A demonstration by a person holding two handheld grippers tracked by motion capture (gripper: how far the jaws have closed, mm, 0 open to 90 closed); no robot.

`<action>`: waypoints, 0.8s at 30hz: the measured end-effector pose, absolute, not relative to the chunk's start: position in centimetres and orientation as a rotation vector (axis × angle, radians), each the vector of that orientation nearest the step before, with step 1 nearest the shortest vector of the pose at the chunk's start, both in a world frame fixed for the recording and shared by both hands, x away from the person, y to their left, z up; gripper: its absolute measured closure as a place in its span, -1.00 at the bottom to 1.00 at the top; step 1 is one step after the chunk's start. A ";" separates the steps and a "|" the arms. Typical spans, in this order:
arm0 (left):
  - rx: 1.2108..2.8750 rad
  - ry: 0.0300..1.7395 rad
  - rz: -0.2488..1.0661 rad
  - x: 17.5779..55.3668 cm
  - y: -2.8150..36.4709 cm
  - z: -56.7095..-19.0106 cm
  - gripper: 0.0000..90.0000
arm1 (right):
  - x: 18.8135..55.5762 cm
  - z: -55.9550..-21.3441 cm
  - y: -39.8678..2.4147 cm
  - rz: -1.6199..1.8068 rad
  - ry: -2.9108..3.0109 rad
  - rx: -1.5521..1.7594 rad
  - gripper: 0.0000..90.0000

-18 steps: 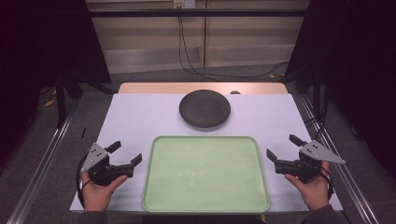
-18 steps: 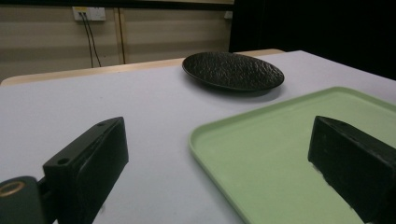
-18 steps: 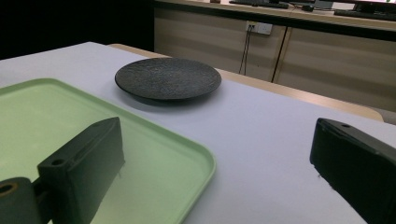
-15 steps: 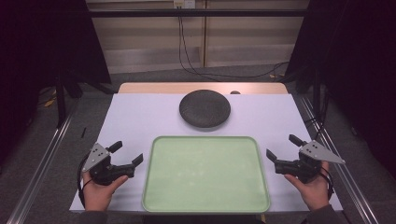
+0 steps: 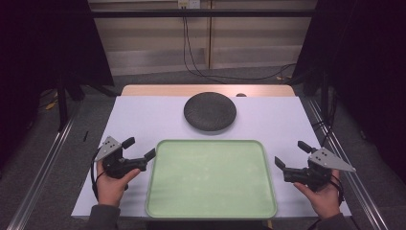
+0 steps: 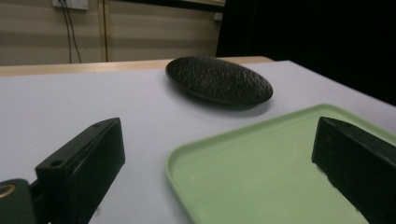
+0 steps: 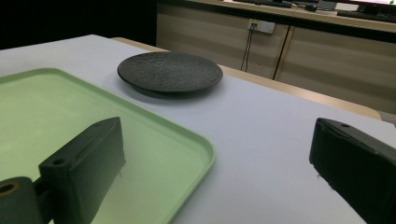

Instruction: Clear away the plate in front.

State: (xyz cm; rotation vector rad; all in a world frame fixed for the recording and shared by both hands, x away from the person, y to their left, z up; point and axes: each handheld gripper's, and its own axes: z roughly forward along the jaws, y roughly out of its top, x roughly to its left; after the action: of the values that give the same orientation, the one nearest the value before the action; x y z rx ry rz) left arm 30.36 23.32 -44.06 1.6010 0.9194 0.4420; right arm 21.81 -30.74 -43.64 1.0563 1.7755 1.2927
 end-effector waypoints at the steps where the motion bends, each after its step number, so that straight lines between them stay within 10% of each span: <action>1: 1.602 0.924 0.441 30.6 23.2 -44.0 -0.94 | 21.8 -43.7 -30.8 1.282 1.771 1.053 -0.93; 24: 1.657 0.962 0.344 40.7 16.1 -43.1 -0.95 | 20.7 -43.6 -30.8 1.309 1.767 1.045 -0.92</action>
State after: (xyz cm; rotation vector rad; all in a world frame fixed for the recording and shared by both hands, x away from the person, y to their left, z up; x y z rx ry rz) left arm 40.67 16.12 -43.12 1.6565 0.9620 0.3444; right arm 20.67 -30.84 -43.57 1.0452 1.7667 1.3093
